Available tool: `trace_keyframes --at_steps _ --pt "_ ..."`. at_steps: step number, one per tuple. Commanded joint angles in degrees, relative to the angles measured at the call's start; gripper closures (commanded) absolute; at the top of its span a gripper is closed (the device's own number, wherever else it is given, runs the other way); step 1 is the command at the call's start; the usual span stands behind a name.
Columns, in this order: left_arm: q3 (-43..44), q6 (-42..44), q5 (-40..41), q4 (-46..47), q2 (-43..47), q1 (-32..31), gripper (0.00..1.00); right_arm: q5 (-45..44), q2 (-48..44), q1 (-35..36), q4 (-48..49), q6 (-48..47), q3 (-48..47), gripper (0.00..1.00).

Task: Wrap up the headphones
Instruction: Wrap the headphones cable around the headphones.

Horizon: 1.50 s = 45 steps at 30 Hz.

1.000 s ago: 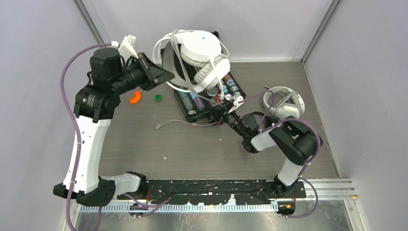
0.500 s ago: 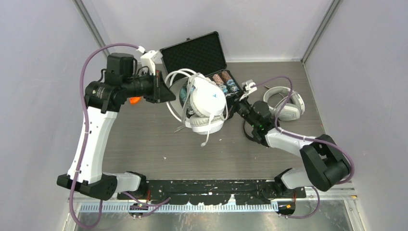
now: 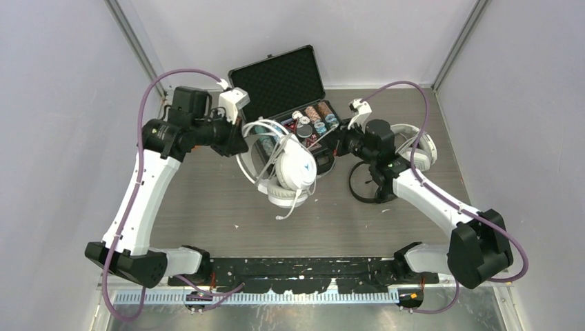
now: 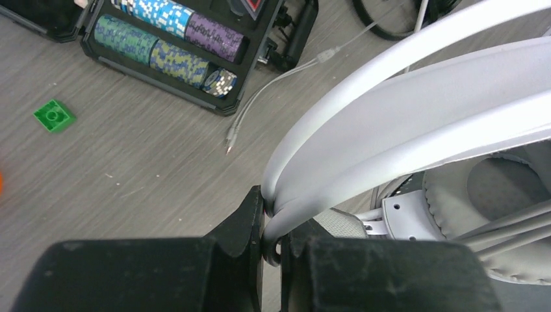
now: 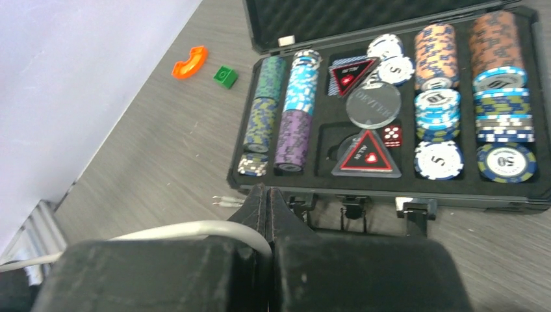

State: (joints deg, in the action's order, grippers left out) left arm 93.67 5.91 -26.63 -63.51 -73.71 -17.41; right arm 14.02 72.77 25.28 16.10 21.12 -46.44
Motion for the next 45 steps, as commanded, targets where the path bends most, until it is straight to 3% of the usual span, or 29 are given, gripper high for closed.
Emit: trace_keyframes --at_steps 1,6,12,16,21,28,37,45 --pt "-3.0 6.6 5.2 1.3 3.3 -4.0 1.00 6.0 -0.5 -1.5 -11.1 2.8 -8.1 1.00" --pt "-5.4 14.5 23.9 3.3 3.5 -15.0 1.00 12.2 -4.4 -1.5 -27.2 7.0 -13.8 1.00" --pt "-5.1 16.9 31.0 6.0 1.6 -16.6 1.00 16.3 -10.5 -1.5 -37.3 7.8 -15.8 1.00" --pt "-4.9 18.9 37.2 6.5 -0.5 -18.2 1.00 19.2 -12.1 -1.5 -38.7 10.4 -17.0 1.00" --pt "-8.2 20.1 43.3 10.7 -0.1 -21.1 1.00 23.2 -12.3 -1.5 -35.1 15.5 -17.4 1.00" --pt "-6.9 14.1 49.0 11.1 -1.7 -22.5 1.00 29.4 -12.9 -1.1 -20.8 28.0 -12.6 1.00" --pt "-3.7 -3.1 57.1 7.4 -5.1 -22.7 1.00 27.5 -12.6 6.2 -18.6 30.5 -13.5 1.00" --pt "-1.0 -15.7 59.4 3.3 -7.7 -22.7 1.00 23.2 -9.1 15.9 -11.2 31.9 -13.2 0.92"
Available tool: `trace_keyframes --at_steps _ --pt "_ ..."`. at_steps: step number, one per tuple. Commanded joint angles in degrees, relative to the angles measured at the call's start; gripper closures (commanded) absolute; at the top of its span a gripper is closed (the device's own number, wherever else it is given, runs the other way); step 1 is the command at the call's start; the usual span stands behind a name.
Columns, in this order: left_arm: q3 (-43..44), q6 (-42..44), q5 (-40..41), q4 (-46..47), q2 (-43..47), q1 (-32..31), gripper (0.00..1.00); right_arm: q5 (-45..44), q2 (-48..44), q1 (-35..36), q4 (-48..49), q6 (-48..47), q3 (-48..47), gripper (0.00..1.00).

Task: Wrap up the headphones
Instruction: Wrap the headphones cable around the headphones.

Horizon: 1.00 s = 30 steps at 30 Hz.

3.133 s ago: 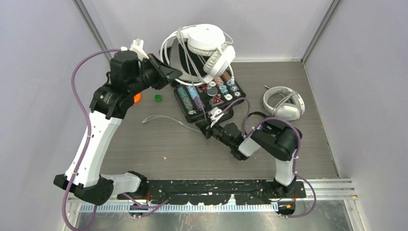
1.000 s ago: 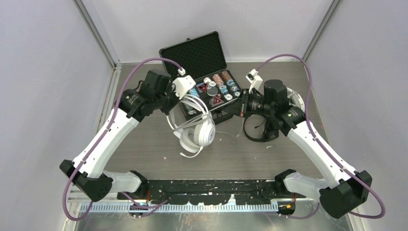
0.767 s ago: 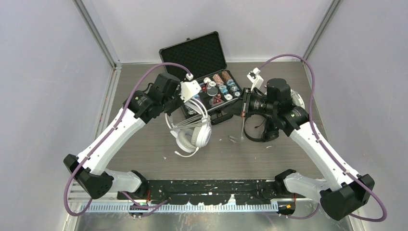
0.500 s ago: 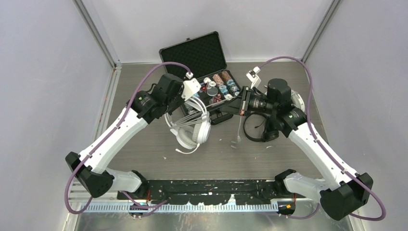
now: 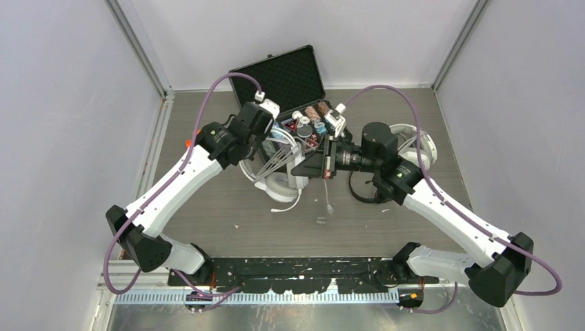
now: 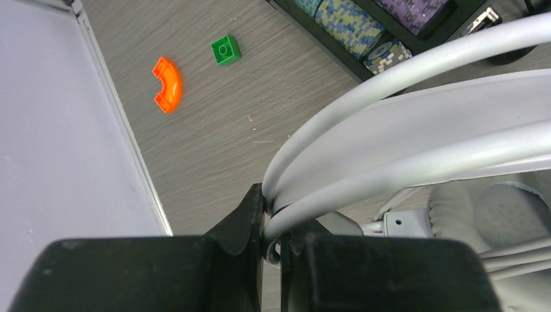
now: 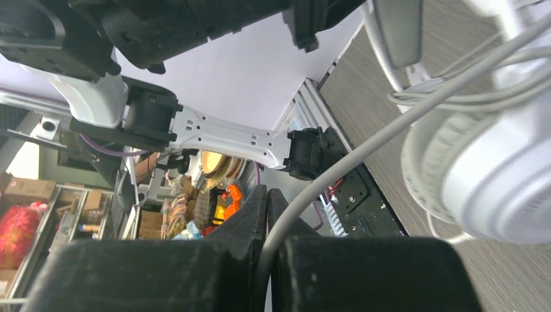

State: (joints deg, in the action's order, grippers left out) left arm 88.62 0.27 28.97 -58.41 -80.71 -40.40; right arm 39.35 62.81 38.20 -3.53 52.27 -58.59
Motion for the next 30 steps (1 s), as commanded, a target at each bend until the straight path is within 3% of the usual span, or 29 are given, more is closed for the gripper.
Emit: trace_keyframes --at_steps 1,11,18,30 --pt "4.1 -11.4 3.3 -1.7 -0.7 0.3 1.00 -2.7 1.3 3.6 9.2 0.7 -0.9 0.92" --pt "3.2 -25.8 2.5 1.5 0.6 1.3 1.00 -10.9 2.9 8.1 9.4 -3.3 0.7 0.88" --pt "1.7 -33.6 -3.0 5.7 3.1 5.2 1.00 -17.3 0.2 9.9 7.5 -6.5 3.0 0.86" --pt "-3.2 -44.8 -10.5 14.5 8.1 7.6 1.00 -22.1 -0.8 11.8 8.8 -13.9 6.9 0.93"
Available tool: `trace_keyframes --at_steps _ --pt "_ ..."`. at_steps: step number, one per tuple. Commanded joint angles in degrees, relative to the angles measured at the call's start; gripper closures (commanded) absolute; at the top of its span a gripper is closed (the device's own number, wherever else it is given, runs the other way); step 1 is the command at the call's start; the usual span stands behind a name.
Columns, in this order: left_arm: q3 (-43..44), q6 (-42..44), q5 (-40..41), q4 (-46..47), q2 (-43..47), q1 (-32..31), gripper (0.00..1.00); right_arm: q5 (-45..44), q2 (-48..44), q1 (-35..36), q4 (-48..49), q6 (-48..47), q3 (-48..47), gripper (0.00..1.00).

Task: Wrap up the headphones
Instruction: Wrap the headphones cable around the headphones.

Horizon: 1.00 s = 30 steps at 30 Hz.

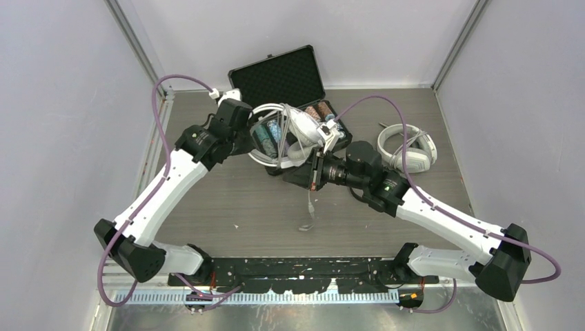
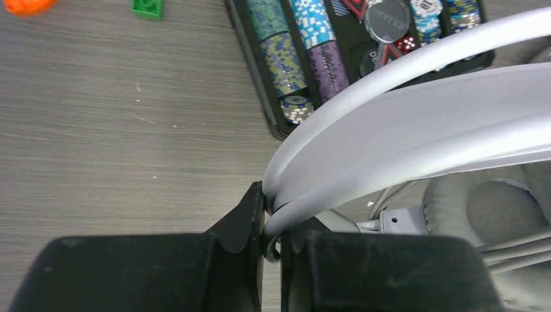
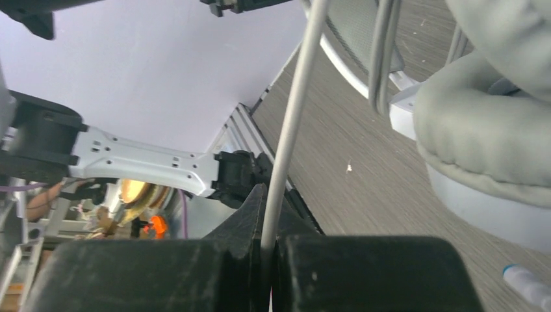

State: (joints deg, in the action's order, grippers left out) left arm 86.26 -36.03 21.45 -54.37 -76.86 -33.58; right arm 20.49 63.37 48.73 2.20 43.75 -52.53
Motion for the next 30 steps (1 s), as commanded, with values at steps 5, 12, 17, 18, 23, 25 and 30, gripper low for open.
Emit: trace_keyframes --at_steps 5,12,17,18,23,25,30 --pt "-0.7 -13.5 -2.2 9.8 5.3 0.8 1.00 -6.9 -0.7 2.4 2.7 -10.5 1.2 0.91" --pt "-1.8 -19.3 -2.2 11.2 7.9 0.8 1.00 -11.7 0.8 4.3 2.9 -15.1 1.8 0.91" --pt "-1.8 -23.2 -4.2 12.3 8.9 0.8 1.00 -16.0 2.3 6.1 4.1 -19.3 2.1 0.91" --pt "-1.7 -23.7 -4.4 12.3 9.0 0.8 1.00 -17.2 2.5 6.7 4.2 -20.8 2.1 0.91" --pt "-1.1 -25.4 -4.4 12.1 9.7 0.8 1.00 -22.5 3.0 8.0 5.1 -25.9 2.0 0.88" --pt "-0.9 -26.0 -4.3 11.9 10.1 0.8 1.00 -23.7 3.3 8.5 6.4 -28.2 2.6 0.88" --pt "0.5 -27.1 -2.2 9.6 10.7 0.8 1.00 -28.2 4.4 9.3 10.7 -33.1 4.9 0.89"
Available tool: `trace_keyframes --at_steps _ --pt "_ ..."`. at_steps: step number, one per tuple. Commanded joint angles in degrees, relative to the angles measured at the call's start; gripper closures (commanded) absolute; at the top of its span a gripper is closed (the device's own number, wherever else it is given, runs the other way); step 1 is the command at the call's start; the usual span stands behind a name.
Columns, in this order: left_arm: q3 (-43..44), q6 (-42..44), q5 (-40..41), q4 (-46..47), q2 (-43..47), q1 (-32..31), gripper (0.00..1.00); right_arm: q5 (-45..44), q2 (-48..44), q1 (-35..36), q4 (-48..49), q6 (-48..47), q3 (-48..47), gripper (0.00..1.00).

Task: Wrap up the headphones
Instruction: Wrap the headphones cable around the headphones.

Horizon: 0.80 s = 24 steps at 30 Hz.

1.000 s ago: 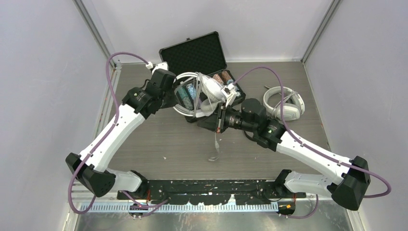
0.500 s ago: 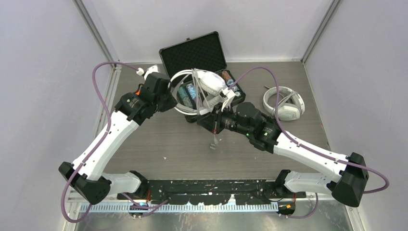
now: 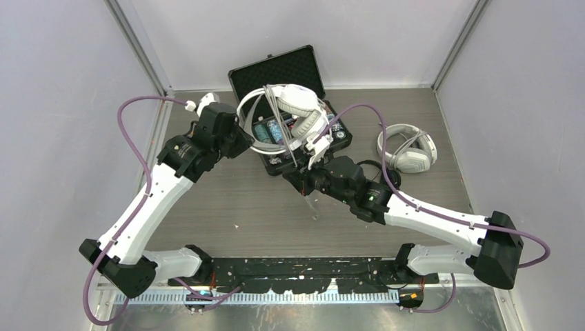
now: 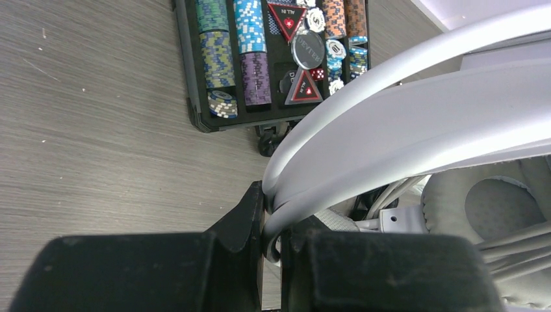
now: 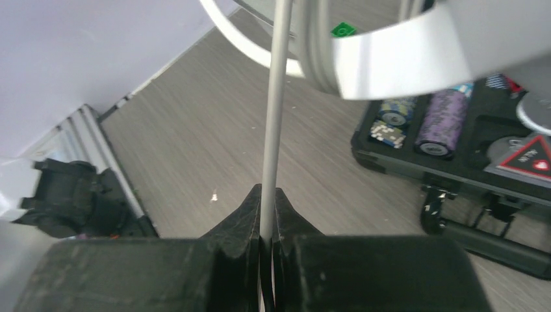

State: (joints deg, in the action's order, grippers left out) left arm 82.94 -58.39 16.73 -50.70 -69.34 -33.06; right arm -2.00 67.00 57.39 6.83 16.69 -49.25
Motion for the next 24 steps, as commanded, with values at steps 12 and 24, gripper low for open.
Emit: trace_keyframes --at_steps 12,24 --pt "6.7 -8.0 6.5 -1.1 2.9 0.3 1.00 -6.4 5.9 0.8 22.0 -10.8 10.0 0.86" --pt "9.7 -11.1 9.3 -6.9 1.2 0.3 1.00 2.2 12.8 0.8 35.8 -14.5 15.1 0.73"
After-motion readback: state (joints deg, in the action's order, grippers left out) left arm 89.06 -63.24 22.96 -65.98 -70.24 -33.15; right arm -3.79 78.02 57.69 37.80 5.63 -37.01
